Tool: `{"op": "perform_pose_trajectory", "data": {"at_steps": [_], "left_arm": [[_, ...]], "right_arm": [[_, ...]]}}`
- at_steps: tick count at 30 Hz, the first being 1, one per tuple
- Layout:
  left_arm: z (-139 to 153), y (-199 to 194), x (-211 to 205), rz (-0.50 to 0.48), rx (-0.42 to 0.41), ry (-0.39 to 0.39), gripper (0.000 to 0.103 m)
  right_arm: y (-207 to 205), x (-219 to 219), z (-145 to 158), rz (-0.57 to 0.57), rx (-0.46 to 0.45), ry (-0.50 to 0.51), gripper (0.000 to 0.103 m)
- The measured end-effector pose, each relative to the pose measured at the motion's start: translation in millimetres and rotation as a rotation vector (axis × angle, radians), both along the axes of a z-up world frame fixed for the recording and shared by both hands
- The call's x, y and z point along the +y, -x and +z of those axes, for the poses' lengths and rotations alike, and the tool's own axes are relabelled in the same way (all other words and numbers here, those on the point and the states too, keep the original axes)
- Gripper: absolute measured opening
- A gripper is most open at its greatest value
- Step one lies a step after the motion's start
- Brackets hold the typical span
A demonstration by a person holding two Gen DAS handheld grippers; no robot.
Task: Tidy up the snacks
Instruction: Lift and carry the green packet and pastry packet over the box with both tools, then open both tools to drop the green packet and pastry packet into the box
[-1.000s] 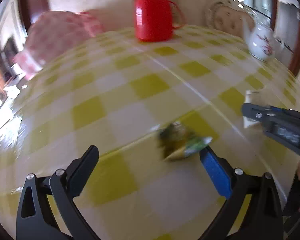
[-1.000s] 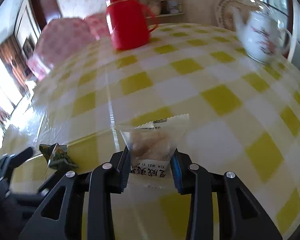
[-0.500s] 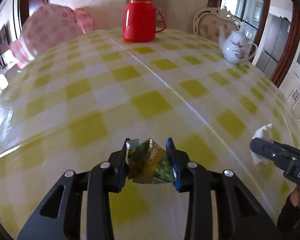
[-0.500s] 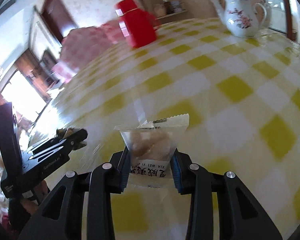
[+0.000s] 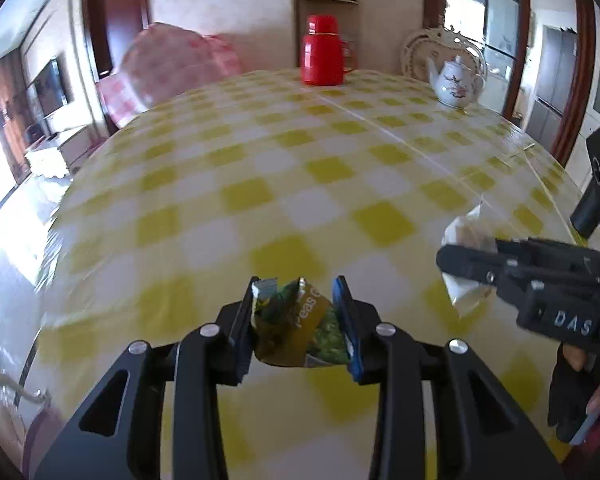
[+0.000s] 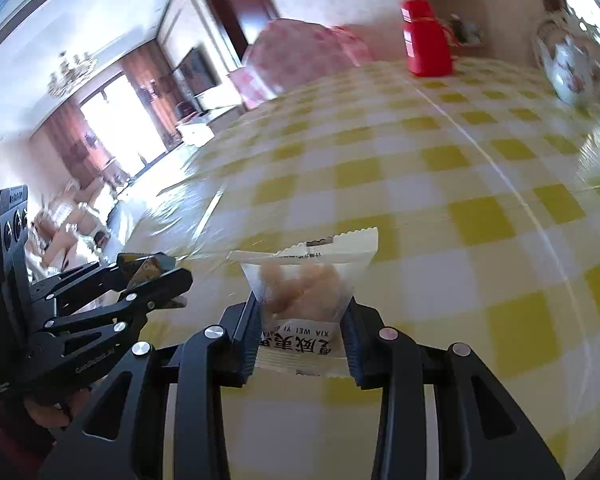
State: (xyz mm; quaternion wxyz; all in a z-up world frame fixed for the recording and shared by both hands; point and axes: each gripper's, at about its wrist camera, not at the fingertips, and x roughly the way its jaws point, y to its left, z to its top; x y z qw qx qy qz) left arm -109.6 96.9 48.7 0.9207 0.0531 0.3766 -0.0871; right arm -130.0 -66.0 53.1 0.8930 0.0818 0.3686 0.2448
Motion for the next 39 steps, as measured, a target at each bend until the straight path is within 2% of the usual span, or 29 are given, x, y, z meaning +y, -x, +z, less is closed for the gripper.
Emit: {"op": "perform_pose_trajectory", "data": {"at_steps": [4,12,15,20,25,31,34,35,36,38,39], "left_arm": [[5,56,40,0.057,-0.048,0.003,0.036],[15,129,87,0.123,-0.105,0.001,0.037],[9,151,107,0.155,-0.083,0.0,0.037],[-6,186,155,0.259,-0.043,-0.015,0.037],[-19,215,201,0.362,-0.013,-0.034,0.037],[-31,230,230,0.425,0.015,-0.015,0.038],[-36,227,231,0.428,0.035,-0.021,0.044],[-37,227,231,0.431,0.039,-0.024,0.06],[-37,225,229,0.437,0.038,-0.028,0.082],[-32,227,229,0.455,0.004,-0.018,0.088],[-29,229,230,0.461,-0.016,-0.003,0.094]], "right_arm": [[38,35,11,0.06,-0.059,0.031,0.035],[96,100,20,0.203,-0.107,0.087,0.035],[120,132,14,0.3,-0.114,0.128,0.036],[152,184,-6,0.445,-0.098,0.192,0.036],[171,216,-18,0.523,-0.091,0.23,0.036],[191,245,-27,0.612,-0.09,0.278,0.036],[198,251,-29,0.661,-0.086,0.29,0.039],[200,252,-30,0.671,-0.087,0.297,0.041],[202,254,-31,0.68,-0.084,0.31,0.048],[205,252,-32,0.687,-0.082,0.324,0.06],[205,253,-32,0.689,-0.078,0.336,0.067]]}}
